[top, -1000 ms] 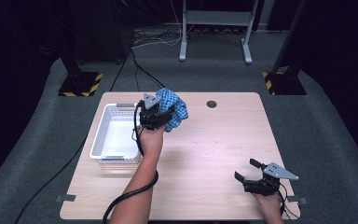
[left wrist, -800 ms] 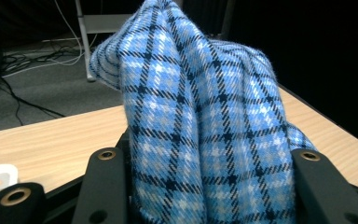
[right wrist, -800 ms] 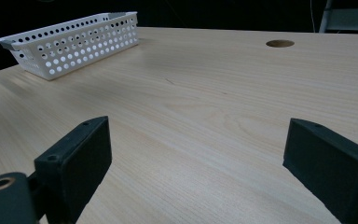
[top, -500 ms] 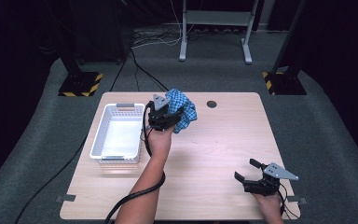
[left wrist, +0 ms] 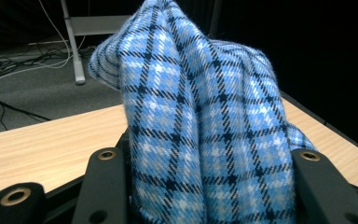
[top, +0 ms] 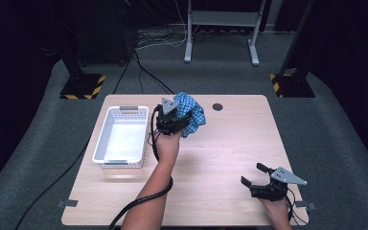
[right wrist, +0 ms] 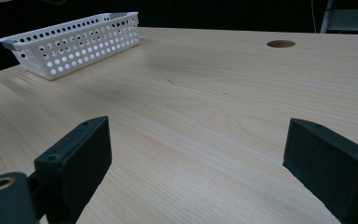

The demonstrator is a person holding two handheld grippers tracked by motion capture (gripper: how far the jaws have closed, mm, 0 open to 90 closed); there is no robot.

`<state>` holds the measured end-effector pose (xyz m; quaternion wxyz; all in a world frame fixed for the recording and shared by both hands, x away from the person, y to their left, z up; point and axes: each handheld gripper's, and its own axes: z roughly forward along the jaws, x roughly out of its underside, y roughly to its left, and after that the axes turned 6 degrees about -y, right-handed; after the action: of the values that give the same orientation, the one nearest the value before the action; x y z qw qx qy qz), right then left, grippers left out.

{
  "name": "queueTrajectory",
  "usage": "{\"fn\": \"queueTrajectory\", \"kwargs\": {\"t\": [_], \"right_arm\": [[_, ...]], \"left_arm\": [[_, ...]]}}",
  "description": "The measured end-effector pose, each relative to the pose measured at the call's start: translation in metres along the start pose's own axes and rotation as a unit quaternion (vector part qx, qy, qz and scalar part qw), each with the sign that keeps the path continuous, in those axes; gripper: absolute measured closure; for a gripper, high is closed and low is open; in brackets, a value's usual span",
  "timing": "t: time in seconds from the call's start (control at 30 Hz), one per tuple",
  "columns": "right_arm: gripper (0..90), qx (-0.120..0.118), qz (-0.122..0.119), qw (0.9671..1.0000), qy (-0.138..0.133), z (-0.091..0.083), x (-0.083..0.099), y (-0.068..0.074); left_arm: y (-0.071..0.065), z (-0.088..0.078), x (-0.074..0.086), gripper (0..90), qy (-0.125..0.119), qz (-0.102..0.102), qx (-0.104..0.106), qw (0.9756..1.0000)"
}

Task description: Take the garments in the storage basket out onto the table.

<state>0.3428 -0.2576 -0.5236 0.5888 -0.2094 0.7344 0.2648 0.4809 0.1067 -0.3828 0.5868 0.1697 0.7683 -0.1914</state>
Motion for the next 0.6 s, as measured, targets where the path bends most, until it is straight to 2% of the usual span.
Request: {"fn": "queueTrajectory", "kwargs": {"t": [0.27, 0.6], "right_arm": [[6.7, 0.000, -0.001, 1.0000, 0.000, 0.000, 0.000, 0.000], [6.8, 0.000, -0.001, 1.0000, 0.000, 0.000, 0.000, 0.000]], "left_arm": [[-0.001, 0.002, 0.007, 51.3, 0.004, 0.001, 0.000, 1.0000], [0.003, 0.011, 0.031, 51.2, 0.024, -0.010, -0.003, 0.9996]]}}
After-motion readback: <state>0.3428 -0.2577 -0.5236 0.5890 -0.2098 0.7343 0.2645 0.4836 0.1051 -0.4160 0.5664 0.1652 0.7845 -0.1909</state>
